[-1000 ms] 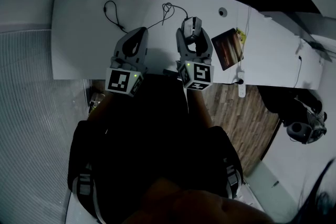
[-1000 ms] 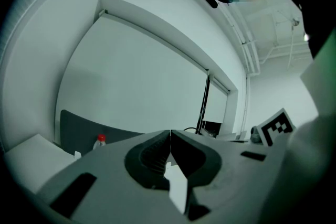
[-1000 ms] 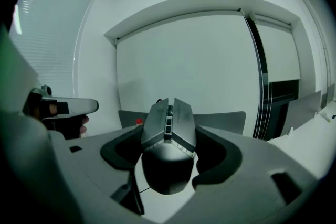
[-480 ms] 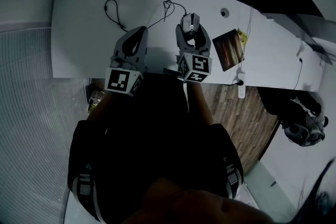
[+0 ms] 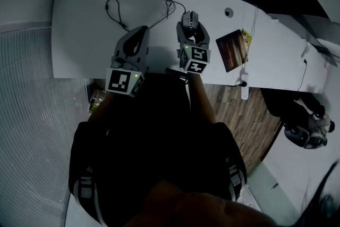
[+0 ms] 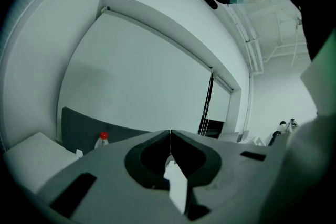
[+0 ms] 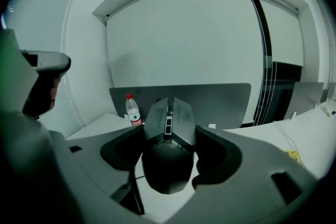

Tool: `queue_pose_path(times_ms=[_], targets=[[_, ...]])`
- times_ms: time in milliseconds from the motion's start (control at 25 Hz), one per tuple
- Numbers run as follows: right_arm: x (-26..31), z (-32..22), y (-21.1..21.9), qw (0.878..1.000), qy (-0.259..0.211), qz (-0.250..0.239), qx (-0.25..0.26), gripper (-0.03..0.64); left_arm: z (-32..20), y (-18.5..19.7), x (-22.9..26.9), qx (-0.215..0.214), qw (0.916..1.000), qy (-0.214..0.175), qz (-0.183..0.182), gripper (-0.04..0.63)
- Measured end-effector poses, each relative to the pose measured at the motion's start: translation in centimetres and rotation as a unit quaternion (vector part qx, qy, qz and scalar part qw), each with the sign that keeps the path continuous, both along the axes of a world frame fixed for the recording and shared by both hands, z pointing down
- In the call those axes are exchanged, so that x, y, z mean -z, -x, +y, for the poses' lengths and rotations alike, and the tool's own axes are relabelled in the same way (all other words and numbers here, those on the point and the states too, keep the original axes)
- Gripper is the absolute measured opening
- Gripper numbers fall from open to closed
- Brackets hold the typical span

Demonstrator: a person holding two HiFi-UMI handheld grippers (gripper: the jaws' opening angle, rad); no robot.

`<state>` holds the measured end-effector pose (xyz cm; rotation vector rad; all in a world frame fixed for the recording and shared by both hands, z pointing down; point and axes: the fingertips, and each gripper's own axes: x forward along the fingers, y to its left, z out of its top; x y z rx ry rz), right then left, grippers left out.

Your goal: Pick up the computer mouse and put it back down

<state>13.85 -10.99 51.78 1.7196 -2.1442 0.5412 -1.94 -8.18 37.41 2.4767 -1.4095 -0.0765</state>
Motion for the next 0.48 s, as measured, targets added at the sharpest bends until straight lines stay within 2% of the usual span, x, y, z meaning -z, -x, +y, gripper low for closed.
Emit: queue_pose_path(times_ms=[480], targets=[[-8.5, -0.7, -1.1, 0.996, 0.083, 0.034, -0.003, 0.291, -0.5, 0.1, -0.2, 0.003, 1.0000, 0.004, -0.001, 0.005]])
